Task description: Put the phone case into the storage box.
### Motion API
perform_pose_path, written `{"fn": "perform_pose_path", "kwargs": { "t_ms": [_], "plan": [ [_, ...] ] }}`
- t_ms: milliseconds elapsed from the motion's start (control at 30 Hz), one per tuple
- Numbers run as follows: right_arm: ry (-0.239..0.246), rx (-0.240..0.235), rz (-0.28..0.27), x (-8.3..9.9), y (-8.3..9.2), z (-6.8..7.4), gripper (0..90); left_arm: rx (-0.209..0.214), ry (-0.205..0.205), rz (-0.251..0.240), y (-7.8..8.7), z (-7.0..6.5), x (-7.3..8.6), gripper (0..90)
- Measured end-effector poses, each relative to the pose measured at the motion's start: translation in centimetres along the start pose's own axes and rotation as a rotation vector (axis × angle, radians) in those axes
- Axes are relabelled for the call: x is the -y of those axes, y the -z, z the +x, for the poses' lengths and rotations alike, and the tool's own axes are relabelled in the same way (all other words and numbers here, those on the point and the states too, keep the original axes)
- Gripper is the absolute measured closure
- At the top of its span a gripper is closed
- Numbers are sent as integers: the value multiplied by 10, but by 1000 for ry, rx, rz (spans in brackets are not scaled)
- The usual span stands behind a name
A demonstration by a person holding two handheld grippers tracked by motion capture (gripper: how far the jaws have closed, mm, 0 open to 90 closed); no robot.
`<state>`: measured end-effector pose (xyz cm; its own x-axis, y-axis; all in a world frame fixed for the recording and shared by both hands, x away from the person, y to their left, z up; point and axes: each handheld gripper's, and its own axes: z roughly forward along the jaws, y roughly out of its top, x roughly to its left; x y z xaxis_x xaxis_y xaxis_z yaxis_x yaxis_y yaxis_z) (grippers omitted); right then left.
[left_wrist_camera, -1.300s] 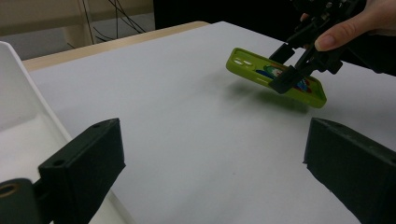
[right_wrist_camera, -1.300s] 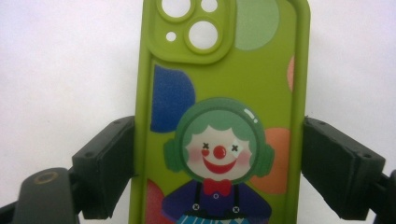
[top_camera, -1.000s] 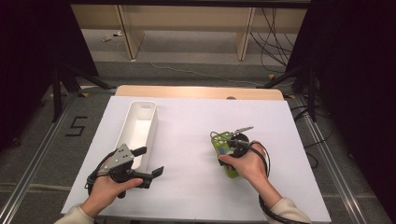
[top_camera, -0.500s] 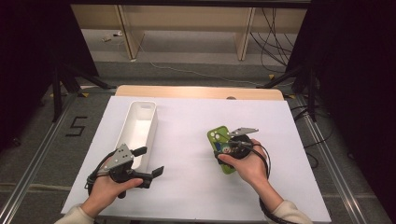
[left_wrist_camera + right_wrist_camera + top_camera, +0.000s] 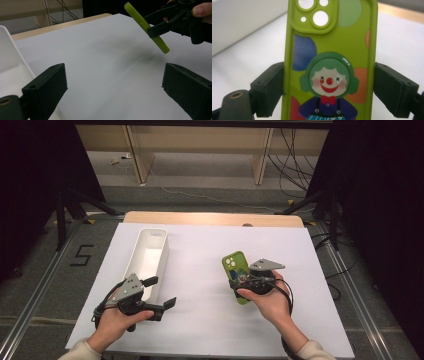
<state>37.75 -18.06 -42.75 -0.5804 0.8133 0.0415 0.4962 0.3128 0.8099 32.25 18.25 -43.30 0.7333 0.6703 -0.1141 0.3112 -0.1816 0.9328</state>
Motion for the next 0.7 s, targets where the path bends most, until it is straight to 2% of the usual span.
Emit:
{"fn": "perform_pose_path", "kwargs": {
  "t_ms": [333,500,700],
  "plan": [
    [47,-34,-92,5,8,3,165,-11,16,-3,-2,-2,-5,68],
    [56,-45,-112,8,10,6,165,-18,28,-12,-5,-4,-12,84],
    [61,-53,-133,10,11,9,165,8,31,-19,-16,-9,-24,91]
  ]
}}
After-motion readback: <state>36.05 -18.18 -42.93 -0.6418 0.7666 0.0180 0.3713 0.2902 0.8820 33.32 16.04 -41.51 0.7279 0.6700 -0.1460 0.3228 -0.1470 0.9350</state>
